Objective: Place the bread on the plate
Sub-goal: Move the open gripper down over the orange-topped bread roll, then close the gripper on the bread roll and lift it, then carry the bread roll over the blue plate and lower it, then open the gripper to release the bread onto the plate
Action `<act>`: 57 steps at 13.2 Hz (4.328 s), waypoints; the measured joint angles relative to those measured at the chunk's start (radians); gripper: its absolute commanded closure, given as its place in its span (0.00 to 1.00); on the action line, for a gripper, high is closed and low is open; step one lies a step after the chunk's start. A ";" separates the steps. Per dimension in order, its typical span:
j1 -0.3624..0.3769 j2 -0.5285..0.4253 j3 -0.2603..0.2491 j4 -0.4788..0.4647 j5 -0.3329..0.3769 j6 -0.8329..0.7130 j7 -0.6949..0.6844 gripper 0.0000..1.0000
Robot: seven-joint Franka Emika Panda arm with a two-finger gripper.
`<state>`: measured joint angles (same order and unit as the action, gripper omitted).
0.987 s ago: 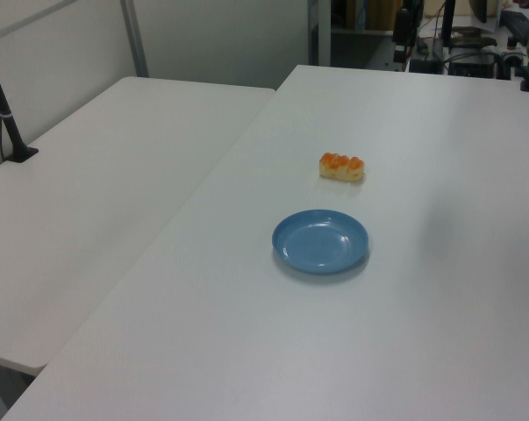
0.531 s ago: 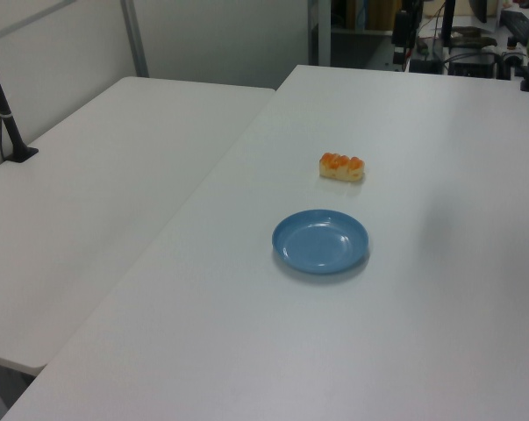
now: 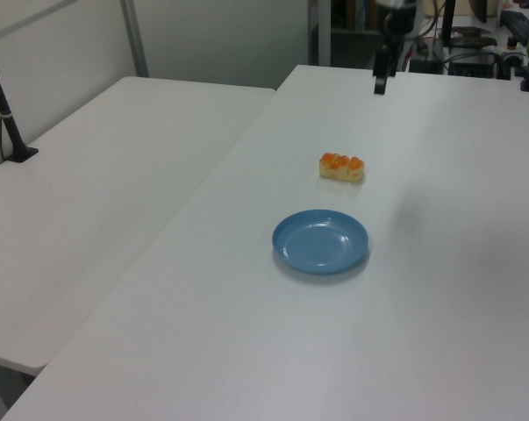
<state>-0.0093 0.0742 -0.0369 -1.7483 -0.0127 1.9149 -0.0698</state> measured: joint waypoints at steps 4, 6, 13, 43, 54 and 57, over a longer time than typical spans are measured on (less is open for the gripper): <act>-0.004 0.139 -0.003 -0.063 0.000 0.249 0.070 0.00; -0.005 0.201 -0.005 -0.063 0.000 0.322 0.089 0.00; -0.013 0.327 -0.012 -0.061 -0.037 0.443 0.124 0.08; 0.282 0.336 0.121 0.031 -0.149 0.257 0.843 0.57; 0.288 0.380 0.143 0.041 -0.183 0.295 0.847 0.00; 0.280 0.362 0.142 0.061 -0.183 0.279 0.852 0.00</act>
<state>0.2709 0.4363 0.1051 -1.6869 -0.1960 2.1943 0.7819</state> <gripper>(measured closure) 0.000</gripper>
